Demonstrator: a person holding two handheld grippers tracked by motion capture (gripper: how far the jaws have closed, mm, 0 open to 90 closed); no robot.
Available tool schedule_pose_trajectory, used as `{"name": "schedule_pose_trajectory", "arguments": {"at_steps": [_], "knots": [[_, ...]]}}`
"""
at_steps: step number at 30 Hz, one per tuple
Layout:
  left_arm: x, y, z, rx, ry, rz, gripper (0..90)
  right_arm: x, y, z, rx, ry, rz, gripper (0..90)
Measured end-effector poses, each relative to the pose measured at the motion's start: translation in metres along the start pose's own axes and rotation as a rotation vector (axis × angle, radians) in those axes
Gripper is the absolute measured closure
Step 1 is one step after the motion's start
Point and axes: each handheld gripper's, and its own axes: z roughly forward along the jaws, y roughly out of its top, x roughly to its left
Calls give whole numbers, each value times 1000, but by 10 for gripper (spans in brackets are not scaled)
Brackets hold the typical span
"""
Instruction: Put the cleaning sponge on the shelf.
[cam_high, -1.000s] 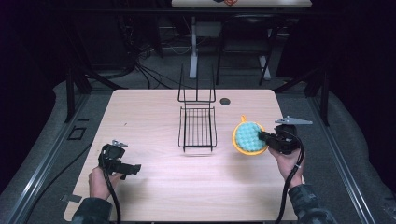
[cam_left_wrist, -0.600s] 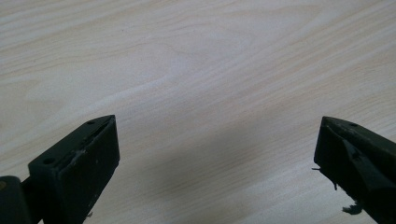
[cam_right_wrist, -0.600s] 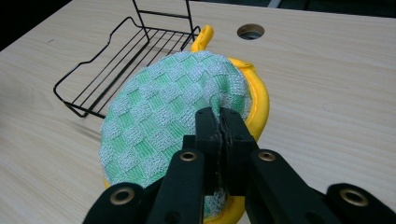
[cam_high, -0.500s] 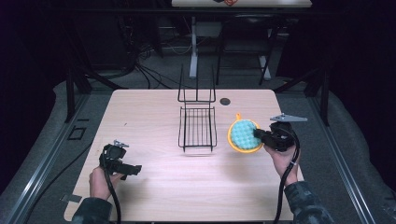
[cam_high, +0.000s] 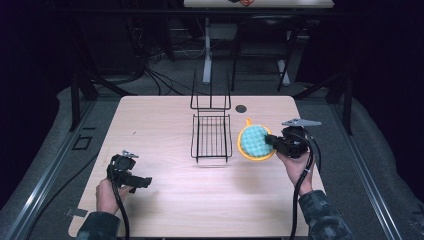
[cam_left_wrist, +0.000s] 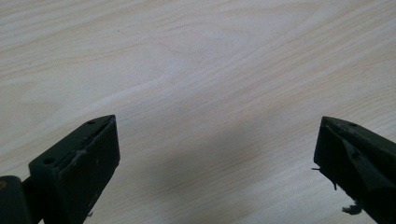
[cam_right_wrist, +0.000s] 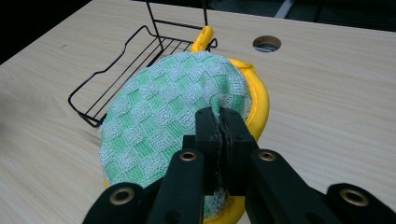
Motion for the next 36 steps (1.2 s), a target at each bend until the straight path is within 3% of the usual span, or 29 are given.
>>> {"name": "schedule_pose_trajectory", "arguments": {"at_steps": [19, 36], "knots": [[0, 0, 0, -6, -4, -2, 3, 12, 15, 17, -9, 33, -13, 872], [-2, 0, 0, -4, -8, 5, 2, 25, 24, 31, -9, 34, -38, 873]]}}
